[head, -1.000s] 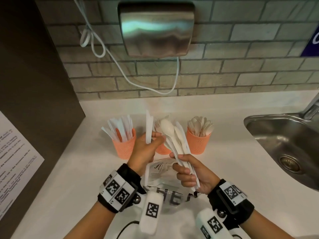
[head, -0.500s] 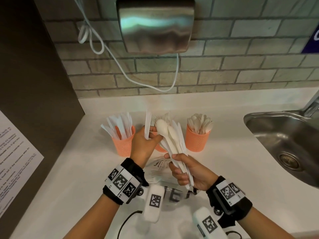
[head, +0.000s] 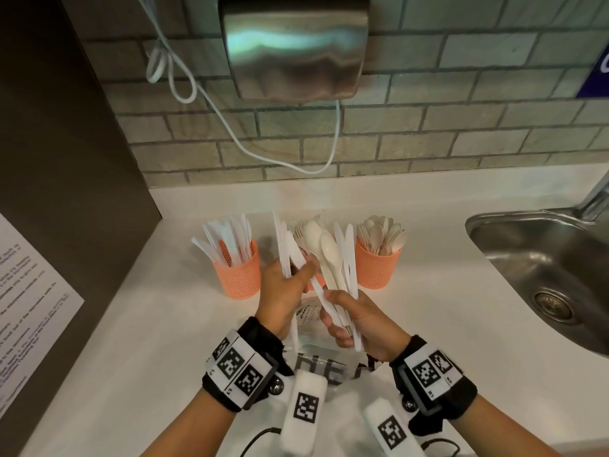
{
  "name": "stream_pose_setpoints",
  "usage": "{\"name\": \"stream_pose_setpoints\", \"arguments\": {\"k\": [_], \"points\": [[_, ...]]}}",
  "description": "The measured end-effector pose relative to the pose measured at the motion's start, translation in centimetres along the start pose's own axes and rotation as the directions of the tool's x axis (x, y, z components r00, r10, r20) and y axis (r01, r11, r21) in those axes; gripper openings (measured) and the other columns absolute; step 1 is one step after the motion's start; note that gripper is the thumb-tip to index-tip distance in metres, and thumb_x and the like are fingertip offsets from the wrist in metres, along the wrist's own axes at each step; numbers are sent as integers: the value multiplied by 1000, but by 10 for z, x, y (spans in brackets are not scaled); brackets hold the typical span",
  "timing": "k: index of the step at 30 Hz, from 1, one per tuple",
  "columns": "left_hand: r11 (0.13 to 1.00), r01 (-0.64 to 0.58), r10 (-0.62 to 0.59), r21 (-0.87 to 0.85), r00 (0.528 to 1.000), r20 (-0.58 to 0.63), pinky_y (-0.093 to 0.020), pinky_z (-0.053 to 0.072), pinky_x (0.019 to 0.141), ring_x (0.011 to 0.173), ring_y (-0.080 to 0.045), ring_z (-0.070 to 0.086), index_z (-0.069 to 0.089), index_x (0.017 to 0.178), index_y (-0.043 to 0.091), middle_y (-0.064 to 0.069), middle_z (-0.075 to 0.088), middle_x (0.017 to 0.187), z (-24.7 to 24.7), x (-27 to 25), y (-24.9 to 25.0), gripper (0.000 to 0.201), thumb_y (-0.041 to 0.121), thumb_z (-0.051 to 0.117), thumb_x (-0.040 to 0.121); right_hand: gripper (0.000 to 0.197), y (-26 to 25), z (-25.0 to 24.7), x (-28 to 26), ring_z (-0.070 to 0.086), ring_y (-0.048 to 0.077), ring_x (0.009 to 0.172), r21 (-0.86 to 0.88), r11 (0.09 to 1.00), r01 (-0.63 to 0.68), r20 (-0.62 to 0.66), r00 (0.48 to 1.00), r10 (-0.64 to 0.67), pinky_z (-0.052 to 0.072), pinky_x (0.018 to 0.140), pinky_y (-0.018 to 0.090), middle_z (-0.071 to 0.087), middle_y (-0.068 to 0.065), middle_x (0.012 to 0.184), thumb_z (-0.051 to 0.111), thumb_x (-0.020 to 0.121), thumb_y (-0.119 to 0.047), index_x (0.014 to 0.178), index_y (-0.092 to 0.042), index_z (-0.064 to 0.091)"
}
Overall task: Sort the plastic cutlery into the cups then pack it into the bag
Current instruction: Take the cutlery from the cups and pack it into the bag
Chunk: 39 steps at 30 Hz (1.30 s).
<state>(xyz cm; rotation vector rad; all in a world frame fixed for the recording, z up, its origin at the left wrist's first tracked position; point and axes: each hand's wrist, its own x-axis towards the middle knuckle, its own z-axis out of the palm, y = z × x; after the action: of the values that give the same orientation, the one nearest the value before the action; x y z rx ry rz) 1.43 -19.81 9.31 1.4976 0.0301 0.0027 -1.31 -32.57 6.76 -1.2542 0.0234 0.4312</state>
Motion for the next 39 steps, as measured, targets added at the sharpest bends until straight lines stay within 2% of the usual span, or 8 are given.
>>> {"name": "stream_pose_setpoints", "arguments": {"k": [6,10,13,16,23,30,36,39], "points": [[1000,8,-8,-25,1000,-25,-8,30,36,35,2,45,55,85,10,2,59,60,-1,7,6,18,17,44,97,18,-4,7,-3,65,21,51,-80,995,52,10,999,-52,54,46,27,64,10,65,41,98,-17,96,-6,55],[993,-41,22,-112,987,-160,-14,32,36,35,-1,45,51,84,14,4,57,44,-15,20,18,25,21,34,101,9,-5,3,-4,62,16,48,-238,963,129,-60,987,-147,51,42,25,61,10,69,44,96,-12,103,-7,48],[981,-28,-7,-194,984,-180,-21,43,46,43,-10,45,54,87,17,2,41,46,-23,25,22,24,23,35,100,10,-1,-4,-1,44,2,36,-469,871,148,-190,946,-264,37,35,19,47,0,62,47,92,-6,101,-11,45],[987,-18,-1,-162,993,-116,-18,37,39,37,-6,37,56,94,19,2,34,54,-19,20,19,18,17,39,99,22,3,-7,6,48,1,53,-689,714,126,-246,886,-393,35,50,14,47,-9,70,52,86,-7,106,-13,48],[993,-117,117,6,991,-60,-8,35,42,41,2,48,60,89,11,9,51,59,18,-5,4,14,20,69,81,33,5,-1,11,49,22,60,-905,424,36,-256,750,-610,27,44,20,52,1,75,54,83,-6,115,-7,44],[987,-158,157,12,963,-218,-32,55,73,71,-10,62,50,88,24,3,61,78,36,1,-5,34,22,79,71,35,8,11,10,63,34,75,-960,276,-52,-229,713,-663,30,54,28,61,15,98,53,83,0,117,-4,46],[968,-195,227,156,948,-223,-41,56,77,79,-19,67,59,101,8,-7,69,87,38,9,-16,19,19,59,87,34,11,11,11,62,34,76,-954,290,-73,-249,732,-634,33,55,29,62,14,94,53,83,-2,116,-5,45],[948,-259,292,184,939,-183,-20,52,69,72,0,64,60,102,6,2,67,80,37,8,-14,18,20,54,91,34,11,10,8,61,32,77,-936,346,-56,-268,753,-602,33,57,28,61,10,87,54,84,-6,116,-5,43]]}}
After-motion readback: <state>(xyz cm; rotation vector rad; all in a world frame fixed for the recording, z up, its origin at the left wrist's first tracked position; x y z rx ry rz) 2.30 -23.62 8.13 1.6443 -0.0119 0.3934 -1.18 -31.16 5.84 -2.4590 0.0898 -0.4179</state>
